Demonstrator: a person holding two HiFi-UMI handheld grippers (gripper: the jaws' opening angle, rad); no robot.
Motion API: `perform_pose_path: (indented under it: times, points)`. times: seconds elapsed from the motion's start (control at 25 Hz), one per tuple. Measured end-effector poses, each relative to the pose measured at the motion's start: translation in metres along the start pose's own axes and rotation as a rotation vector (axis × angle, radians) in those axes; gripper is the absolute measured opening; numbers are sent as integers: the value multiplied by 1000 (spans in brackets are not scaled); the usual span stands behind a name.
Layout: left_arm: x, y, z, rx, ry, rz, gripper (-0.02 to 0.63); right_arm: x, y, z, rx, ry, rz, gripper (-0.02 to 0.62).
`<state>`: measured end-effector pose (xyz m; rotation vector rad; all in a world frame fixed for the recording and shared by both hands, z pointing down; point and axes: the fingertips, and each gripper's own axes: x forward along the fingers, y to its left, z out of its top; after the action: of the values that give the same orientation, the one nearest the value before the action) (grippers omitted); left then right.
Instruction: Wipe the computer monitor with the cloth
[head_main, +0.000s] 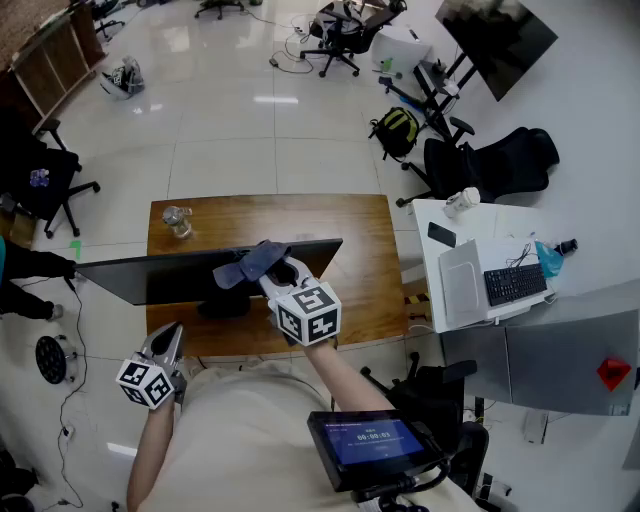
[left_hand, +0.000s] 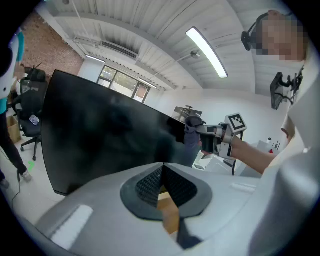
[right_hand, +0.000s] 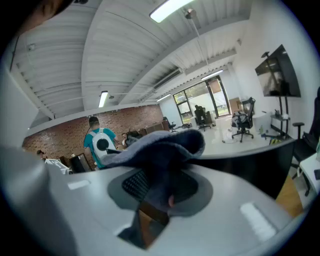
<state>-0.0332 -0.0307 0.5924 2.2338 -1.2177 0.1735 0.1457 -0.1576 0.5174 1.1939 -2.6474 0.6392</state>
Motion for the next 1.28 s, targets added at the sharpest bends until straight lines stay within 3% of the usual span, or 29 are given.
perform_pose_path:
  times: [1.28]
  points:
    - [-7, -3, -6, 9, 10, 0, -8, -90, -130, -2, 41, -52, -329, 95]
